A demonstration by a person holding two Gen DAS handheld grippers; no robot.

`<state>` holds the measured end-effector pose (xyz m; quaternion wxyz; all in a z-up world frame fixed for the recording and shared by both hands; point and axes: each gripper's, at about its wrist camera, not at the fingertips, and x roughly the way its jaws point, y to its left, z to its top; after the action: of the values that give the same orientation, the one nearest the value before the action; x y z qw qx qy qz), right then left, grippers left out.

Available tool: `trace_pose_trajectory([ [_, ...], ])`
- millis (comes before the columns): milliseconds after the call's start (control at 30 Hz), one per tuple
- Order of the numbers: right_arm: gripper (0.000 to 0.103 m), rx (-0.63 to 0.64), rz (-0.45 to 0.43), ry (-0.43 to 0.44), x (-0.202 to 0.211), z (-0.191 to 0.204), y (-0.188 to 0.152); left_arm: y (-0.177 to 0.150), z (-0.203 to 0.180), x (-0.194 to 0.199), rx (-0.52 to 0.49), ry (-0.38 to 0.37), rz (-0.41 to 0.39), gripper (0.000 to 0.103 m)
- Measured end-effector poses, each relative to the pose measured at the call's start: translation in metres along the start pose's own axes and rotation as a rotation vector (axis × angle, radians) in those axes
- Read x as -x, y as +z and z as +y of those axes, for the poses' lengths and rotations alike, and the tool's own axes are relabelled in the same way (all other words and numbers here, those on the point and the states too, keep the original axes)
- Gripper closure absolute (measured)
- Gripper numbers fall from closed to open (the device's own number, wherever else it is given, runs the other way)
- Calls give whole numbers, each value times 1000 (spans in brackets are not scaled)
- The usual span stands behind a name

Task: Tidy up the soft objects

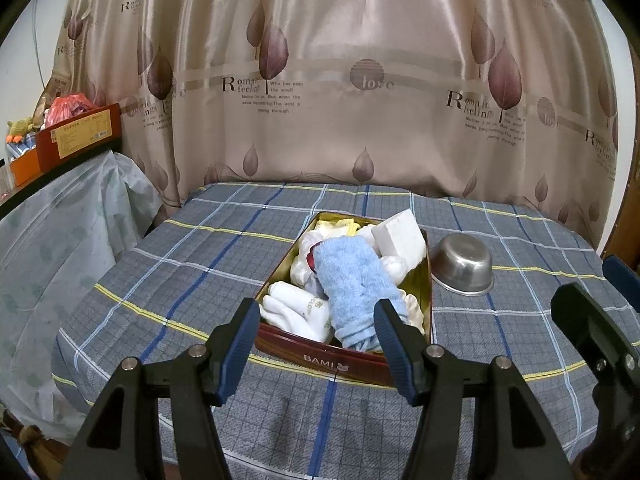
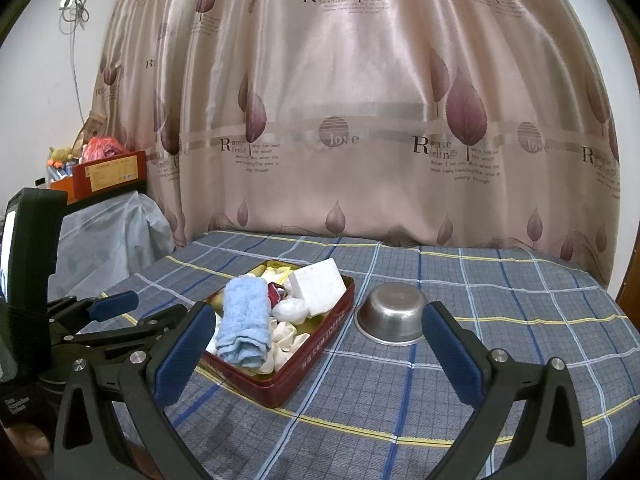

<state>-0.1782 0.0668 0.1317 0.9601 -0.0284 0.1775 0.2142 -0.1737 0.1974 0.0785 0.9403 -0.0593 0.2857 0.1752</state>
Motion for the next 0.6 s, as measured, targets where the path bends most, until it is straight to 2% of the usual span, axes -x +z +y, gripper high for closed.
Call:
trace_pose_trajectory([
  [600,1,-1,4,-1,0,2,-2,-3,2,-1,0,-1,8,42],
])
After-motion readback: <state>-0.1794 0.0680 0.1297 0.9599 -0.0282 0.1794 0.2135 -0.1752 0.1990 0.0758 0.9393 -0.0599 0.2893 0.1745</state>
